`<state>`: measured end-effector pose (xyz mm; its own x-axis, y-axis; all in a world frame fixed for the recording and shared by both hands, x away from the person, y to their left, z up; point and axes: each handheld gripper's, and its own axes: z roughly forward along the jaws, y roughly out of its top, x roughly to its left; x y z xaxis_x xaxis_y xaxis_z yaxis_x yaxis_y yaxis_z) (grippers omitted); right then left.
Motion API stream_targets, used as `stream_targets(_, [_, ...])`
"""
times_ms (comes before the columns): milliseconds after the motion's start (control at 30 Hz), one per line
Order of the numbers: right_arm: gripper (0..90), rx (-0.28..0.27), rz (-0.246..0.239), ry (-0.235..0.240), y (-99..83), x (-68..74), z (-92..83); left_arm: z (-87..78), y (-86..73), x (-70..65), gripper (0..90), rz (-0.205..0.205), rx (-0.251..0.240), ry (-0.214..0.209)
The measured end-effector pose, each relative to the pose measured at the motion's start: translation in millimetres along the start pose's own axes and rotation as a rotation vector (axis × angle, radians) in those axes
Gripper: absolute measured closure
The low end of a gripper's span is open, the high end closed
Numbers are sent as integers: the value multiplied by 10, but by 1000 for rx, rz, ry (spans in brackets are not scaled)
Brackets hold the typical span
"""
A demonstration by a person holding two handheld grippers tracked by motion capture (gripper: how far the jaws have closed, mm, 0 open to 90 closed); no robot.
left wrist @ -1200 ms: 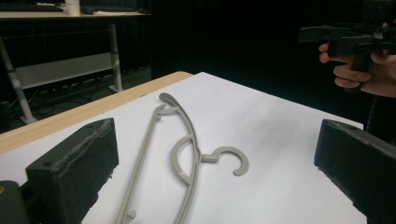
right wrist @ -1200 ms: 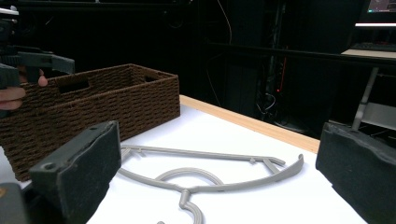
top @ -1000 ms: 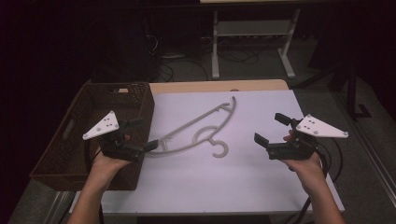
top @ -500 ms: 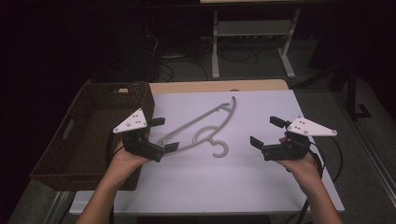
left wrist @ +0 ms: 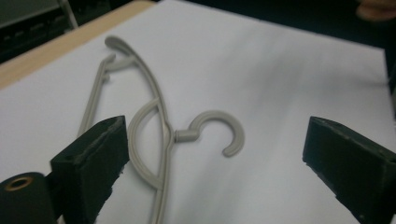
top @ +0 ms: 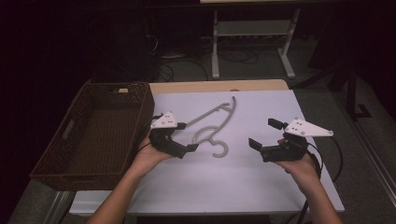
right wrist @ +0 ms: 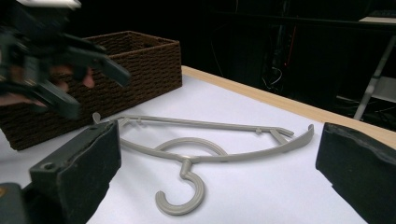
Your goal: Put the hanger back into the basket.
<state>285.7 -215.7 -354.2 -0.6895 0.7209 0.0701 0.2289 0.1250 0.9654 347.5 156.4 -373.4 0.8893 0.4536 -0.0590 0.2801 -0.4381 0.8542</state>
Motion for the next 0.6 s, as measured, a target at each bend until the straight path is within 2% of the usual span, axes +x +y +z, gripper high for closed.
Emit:
stream_targets(33, [0, 0, 0, 0, 0, 0, 0, 38, -18, 24, 93, 3, 14, 3])
stream_targets(67, [0, 1, 1, 2, 0, 2, 2, 100, -51, 78, 145, 1, 42, 20])
stream_targets(100, [0, 1, 1, 2, 0, 2, 2, 100, -51, 78, 155, 1, 42, 20])
stream_targets(133, [0, 3, 1, 2, -3, 0, 7, 152, -84, 135, 189, -6, 67, 29])
stream_targets(167, [0, 3, 1, 2, -3, 0, 7, 152, -84, 135, 233, -6, 67, 29])
stream_targets(200, [0, 3, 2, 3, -4, 0, 9, 177, -101, 163, 233, -4, 78, 25])
stream_targets(233, [0, 2, 7, 4, -4, 0, 12, 226, -138, 199, 302, 0, 93, 40])
stream_targets(300, [0, 1, 5, 5, -4, -4, 11, 276, -174, 230, 389, -2, 107, 36])
stream_targets(367, [0, 2, 5, 5, -5, -6, 11, 302, -192, 239, 433, -6, 120, 37])
stream_targets(433, [0, 0, 7, 7, -4, -10, 7, 350, -234, 266, 456, 30, 162, 51])
stream_targets(467, [0, 1, 6, 6, -6, -16, 2, 388, -278, 284, 503, 19, 174, 55])
stream_targets(600, [0, 2, 11, 8, -5, -16, -6, 426, -347, 326, 564, 6, 201, 61])
